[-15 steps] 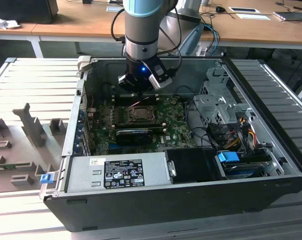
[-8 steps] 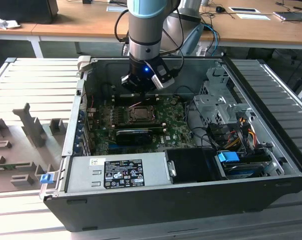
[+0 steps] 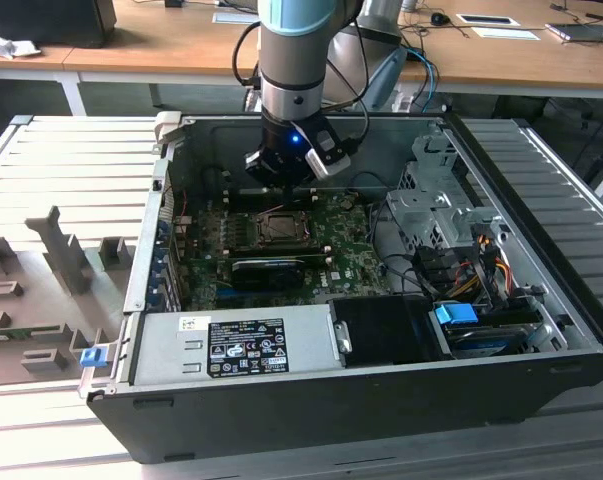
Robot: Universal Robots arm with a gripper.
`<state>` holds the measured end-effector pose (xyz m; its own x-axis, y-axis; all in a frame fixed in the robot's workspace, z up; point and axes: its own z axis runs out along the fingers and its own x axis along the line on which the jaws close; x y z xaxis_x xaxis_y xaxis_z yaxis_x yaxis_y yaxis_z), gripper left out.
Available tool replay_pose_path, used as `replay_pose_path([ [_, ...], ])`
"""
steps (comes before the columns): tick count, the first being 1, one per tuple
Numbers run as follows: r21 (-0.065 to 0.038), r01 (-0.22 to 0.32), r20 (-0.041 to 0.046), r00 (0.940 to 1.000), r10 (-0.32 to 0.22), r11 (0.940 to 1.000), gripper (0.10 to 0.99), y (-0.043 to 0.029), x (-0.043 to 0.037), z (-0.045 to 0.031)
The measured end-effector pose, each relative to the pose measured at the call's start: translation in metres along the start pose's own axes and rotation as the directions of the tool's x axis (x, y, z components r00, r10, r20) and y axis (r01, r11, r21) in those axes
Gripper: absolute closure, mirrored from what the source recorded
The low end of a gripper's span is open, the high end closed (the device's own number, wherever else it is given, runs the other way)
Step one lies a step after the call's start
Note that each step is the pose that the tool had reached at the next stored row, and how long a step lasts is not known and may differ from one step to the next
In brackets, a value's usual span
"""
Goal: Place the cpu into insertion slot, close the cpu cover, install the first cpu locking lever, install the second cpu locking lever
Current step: 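Install the first cpu locking lever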
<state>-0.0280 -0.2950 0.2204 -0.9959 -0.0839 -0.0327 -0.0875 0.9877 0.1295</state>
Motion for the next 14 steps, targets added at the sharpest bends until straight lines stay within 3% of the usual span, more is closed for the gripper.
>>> replay_pose_path([
  [5, 0.001, 0.000, 0.0000, 1.0000, 0.000, 1.0000, 0.980, 0.0005, -0.0040, 0.0023],
  [14, 0.003, 0.000, -0.0001, 1.0000, 0.000, 1.0000, 0.980, -0.0009, -0.0050, 0.0133],
])
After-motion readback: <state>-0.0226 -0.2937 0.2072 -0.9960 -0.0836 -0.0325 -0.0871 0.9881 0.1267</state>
